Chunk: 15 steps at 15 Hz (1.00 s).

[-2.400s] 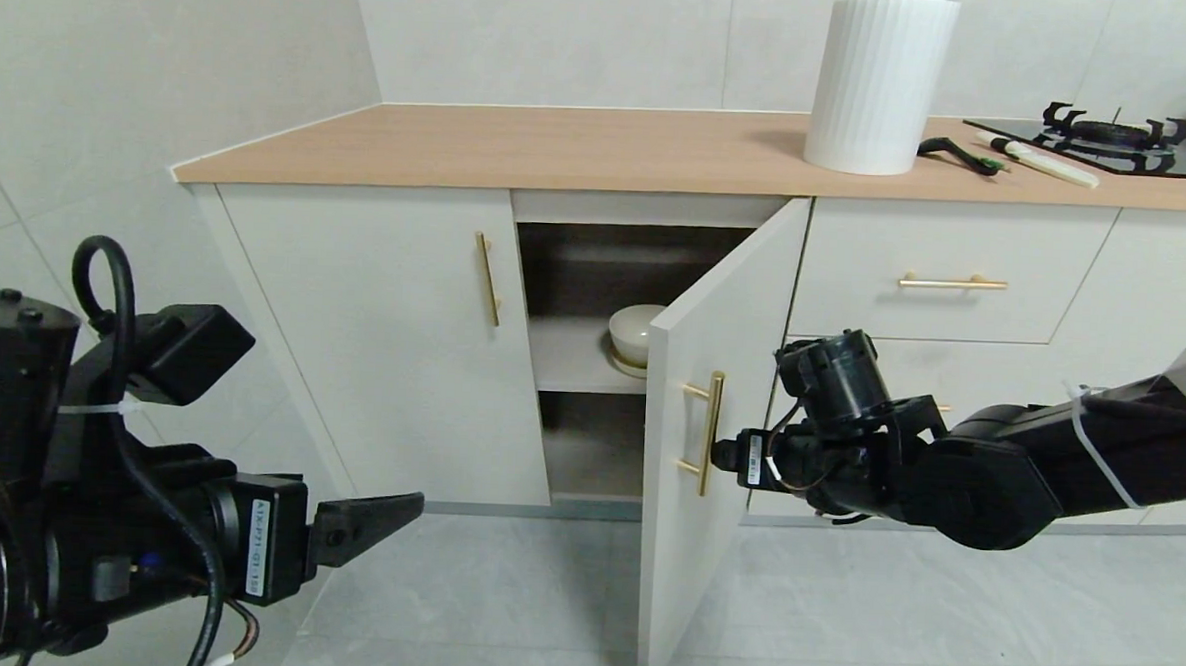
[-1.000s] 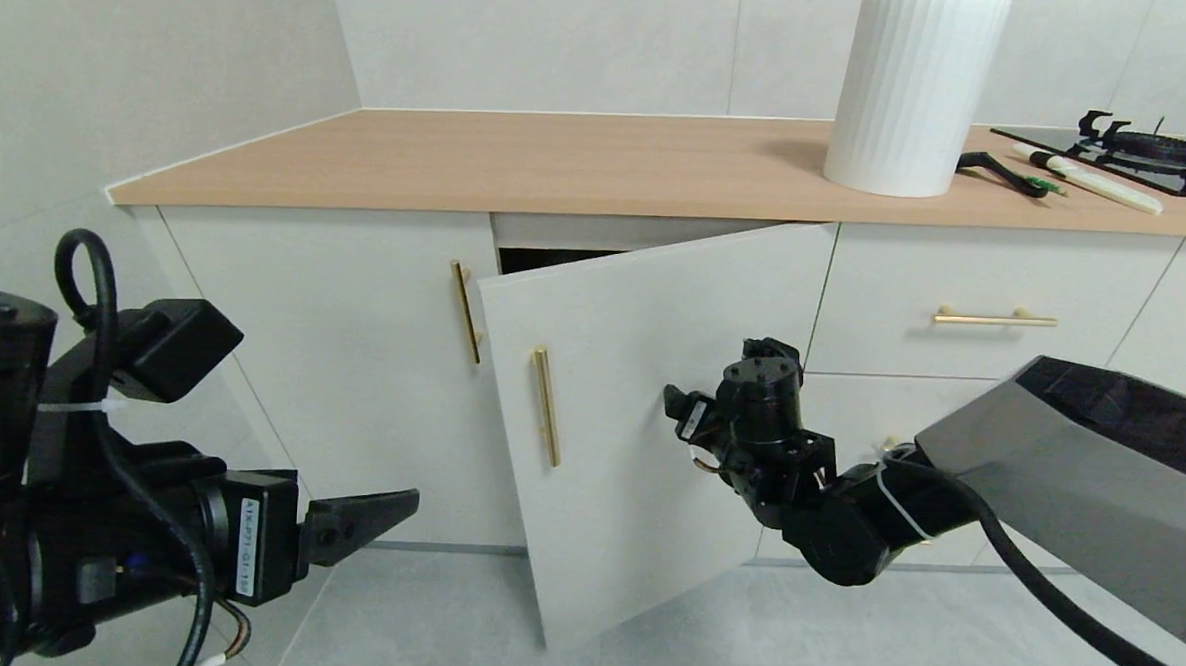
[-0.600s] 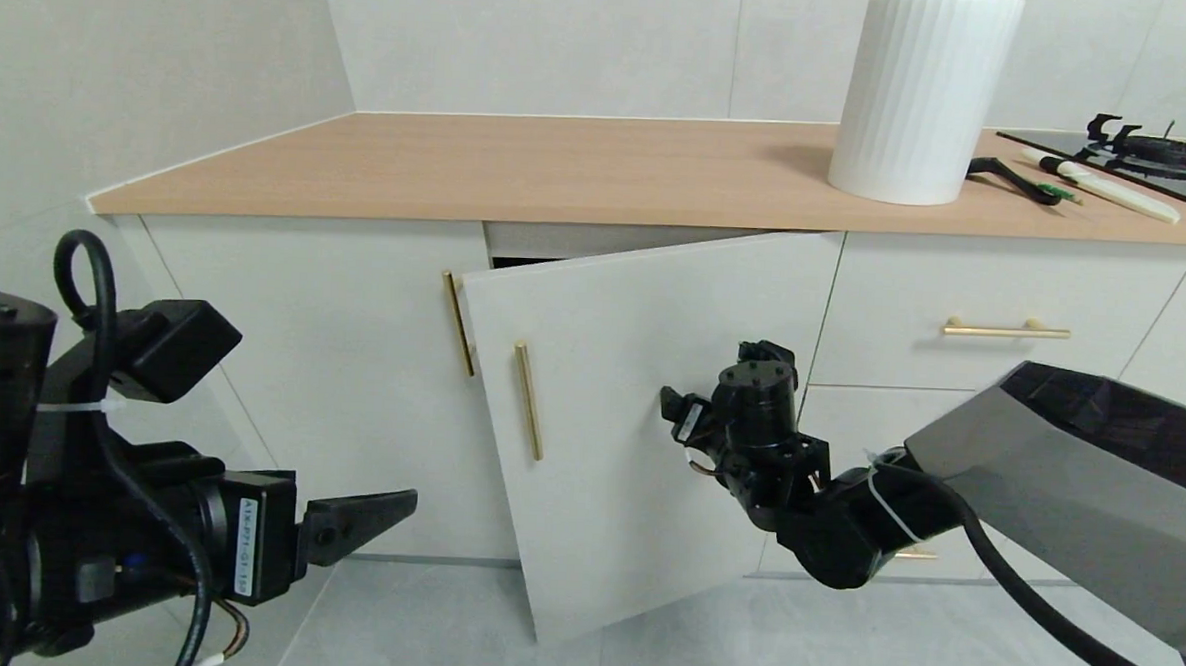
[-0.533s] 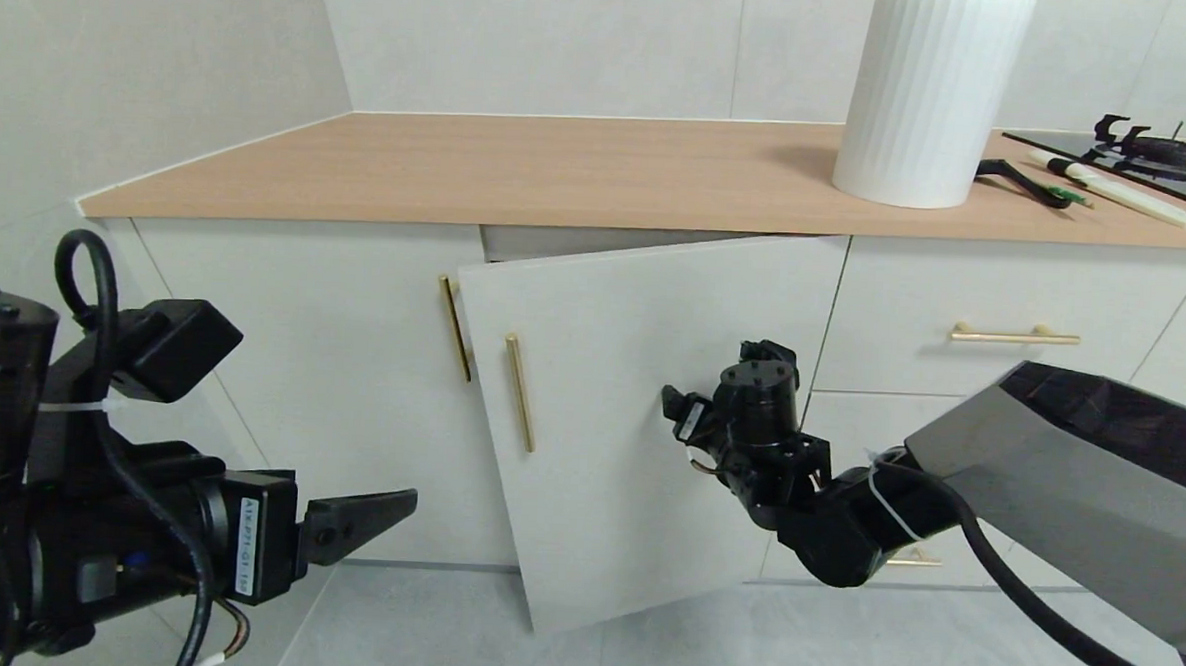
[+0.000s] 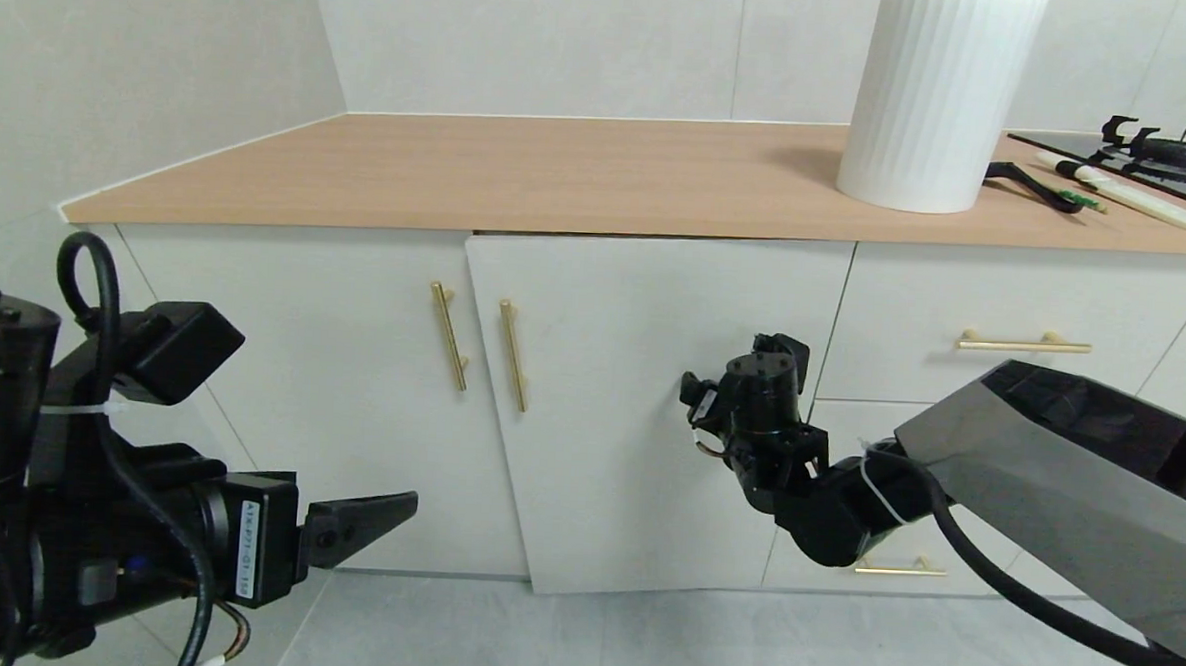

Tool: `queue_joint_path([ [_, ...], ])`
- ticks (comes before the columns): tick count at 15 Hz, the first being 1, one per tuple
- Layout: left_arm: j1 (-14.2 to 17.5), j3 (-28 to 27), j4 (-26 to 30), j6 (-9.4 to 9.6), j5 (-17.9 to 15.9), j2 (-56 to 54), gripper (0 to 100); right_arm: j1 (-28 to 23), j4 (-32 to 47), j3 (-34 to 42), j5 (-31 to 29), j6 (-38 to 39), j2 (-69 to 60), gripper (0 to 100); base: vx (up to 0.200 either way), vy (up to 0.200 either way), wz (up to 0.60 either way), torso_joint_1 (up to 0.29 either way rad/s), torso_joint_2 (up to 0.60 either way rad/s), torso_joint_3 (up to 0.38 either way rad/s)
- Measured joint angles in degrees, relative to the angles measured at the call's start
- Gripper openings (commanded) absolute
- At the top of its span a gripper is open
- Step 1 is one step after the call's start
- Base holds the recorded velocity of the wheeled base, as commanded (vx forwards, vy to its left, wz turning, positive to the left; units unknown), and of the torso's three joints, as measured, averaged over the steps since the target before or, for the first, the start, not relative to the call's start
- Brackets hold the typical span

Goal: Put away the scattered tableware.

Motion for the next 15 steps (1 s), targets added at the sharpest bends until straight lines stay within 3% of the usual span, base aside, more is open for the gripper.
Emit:
queue_joint_path([
  [15, 0.0, 0.0, 0.0, -0.02, 0.0, 0.2, 100, -1.9, 0.1, -1.5, -2.4, -0.1, 0.9, 100, 0.000, 0.000, 0.00, 0.000, 0.00, 0.000],
])
